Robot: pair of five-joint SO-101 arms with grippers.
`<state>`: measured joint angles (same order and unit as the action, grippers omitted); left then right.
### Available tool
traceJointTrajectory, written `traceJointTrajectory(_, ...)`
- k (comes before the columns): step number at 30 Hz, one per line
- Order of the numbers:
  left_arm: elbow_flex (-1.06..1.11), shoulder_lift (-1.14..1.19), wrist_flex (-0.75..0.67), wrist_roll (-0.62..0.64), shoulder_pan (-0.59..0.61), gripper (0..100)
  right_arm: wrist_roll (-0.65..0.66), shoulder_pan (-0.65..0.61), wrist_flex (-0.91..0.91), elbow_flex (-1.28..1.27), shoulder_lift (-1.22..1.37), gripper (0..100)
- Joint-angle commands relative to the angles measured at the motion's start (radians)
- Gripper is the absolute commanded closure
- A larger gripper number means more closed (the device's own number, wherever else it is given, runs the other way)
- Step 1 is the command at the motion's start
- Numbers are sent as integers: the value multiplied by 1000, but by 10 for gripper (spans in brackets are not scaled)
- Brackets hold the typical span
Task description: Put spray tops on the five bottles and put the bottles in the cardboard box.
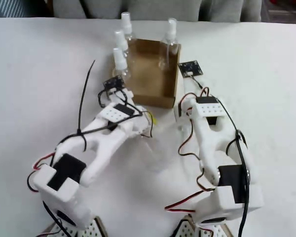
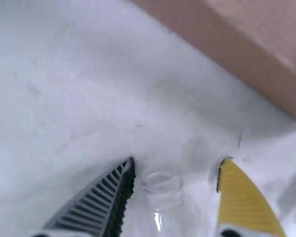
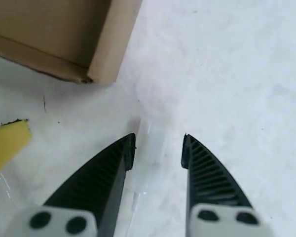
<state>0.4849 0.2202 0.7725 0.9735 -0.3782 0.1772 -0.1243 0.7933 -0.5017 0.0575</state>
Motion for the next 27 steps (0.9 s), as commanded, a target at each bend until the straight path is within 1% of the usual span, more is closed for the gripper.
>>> traceJointTrajectory(1,-57,5,2,2,-15,756,12,1,-5,46,-4,875)
traceJointTrajectory(4,-55,5,2,-15,-15,837,12,1,-5,46,-4,875)
traceJointTrajectory(8,-60,4,28,-141,-21,977,12,1,-5,46,-4,875)
traceJointTrajectory(12,-63,-2,61,-213,-25,954,12,1,-5,46,-4,875)
traceJointTrajectory(14,-69,-27,104,-258,-21,954,12,1,-5,46,-4,875)
traceJointTrajectory(17,-66,-76,167,-400,-18,954,12,1,-5,46,-4,875)
traceJointTrajectory(19,-61,-97,180,-508,-18,954,12,1,-5,46,-4,875)
traceJointTrajectory(21,-61,-108,184,-586,-16,954,12,1,-5,46,-4,875)
traceJointTrajectory(27,-64,-108,176,-671,44,951,12,1,-5,46,-4,875)
